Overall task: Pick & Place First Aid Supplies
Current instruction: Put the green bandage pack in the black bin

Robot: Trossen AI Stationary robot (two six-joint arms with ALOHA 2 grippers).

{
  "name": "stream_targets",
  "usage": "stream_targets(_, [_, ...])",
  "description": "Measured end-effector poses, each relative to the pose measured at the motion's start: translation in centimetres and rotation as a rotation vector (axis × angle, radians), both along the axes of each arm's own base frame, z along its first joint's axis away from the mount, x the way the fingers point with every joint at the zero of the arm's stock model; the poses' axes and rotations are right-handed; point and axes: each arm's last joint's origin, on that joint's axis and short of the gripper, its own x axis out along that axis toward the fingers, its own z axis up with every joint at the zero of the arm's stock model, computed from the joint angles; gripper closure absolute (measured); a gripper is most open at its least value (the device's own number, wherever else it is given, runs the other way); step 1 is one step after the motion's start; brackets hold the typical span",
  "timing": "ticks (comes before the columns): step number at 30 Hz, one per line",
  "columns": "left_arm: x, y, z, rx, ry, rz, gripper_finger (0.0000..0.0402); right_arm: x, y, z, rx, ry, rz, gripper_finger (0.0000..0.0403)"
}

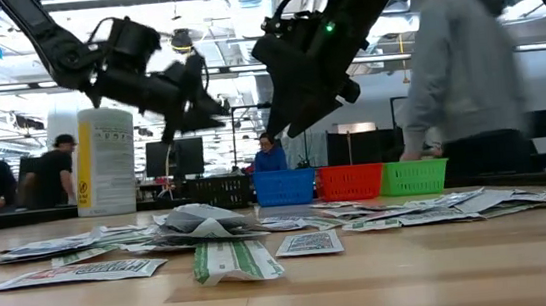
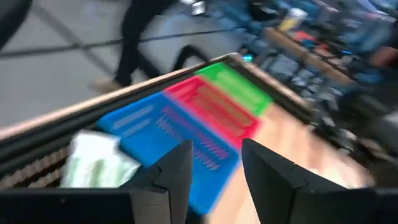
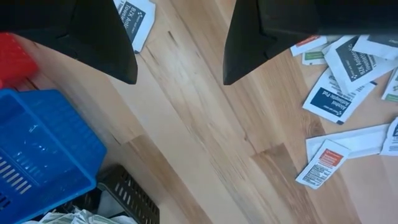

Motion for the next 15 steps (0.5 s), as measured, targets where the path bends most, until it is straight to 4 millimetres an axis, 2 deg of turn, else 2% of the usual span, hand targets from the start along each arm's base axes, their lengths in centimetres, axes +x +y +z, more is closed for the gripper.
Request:
stream_targets(8, [0.2, -4.4, 3.8, 0.108, -0.126, -0.236, 0.0275, -0.8, 0.3, 0.5, -0.01, 0.046, 0.008, 0.0171])
stream_targets(15, [0.4, -8.6, 5.4, 0.183, -0.182, -0.409, 0.0289, -2.8, 2.4, 3.6, -0.109, 0.006, 0.007, 0.0171])
